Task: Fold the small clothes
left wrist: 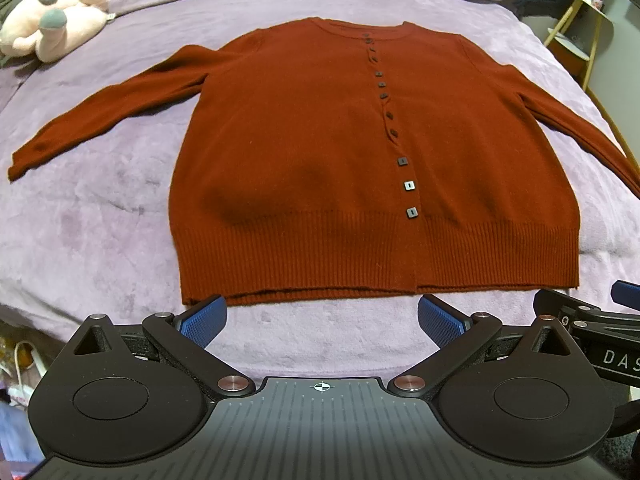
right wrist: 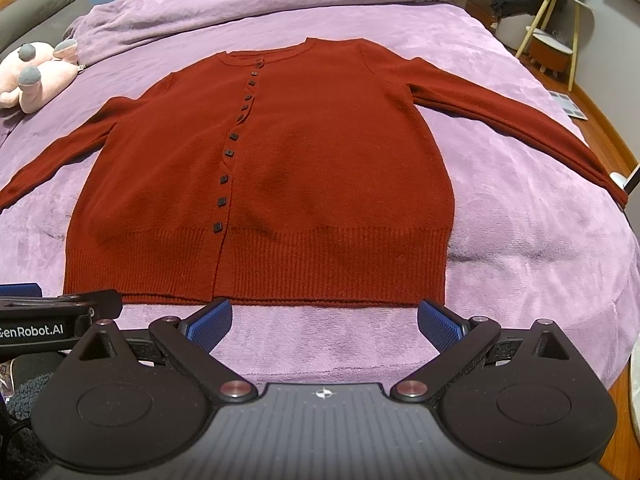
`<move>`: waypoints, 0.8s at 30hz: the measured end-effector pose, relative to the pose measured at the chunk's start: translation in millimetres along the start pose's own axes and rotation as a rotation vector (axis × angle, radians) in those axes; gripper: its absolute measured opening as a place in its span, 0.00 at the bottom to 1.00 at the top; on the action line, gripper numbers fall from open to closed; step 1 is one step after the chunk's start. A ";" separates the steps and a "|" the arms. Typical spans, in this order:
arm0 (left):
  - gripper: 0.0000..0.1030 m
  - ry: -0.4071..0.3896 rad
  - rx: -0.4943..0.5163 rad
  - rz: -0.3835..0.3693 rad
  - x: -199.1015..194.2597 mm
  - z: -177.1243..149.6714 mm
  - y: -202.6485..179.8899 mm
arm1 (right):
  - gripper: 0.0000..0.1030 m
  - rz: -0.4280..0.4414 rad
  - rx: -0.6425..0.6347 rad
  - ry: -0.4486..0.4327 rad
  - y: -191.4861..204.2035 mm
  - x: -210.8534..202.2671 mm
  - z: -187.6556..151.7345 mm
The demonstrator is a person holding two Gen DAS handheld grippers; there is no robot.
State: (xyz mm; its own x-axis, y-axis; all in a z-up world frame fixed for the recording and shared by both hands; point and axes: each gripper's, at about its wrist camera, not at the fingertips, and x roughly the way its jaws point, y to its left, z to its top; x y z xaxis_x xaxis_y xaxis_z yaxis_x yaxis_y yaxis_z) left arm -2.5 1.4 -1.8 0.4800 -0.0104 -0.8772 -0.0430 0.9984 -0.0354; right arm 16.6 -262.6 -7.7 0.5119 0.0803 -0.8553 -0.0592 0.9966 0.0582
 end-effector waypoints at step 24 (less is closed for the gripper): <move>1.00 -0.029 -0.037 -0.059 -0.4 -3.0 2.6 | 0.96 -0.002 0.004 0.000 -1.3 0.0 -0.9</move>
State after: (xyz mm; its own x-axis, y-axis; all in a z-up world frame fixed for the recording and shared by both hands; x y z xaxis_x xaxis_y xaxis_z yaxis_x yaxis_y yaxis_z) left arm -5.4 3.8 -3.0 0.5080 -0.0669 -0.8587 -0.0457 0.9935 -0.1045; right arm 15.9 -263.9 -8.3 0.5117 0.0783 -0.8556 -0.0546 0.9968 0.0585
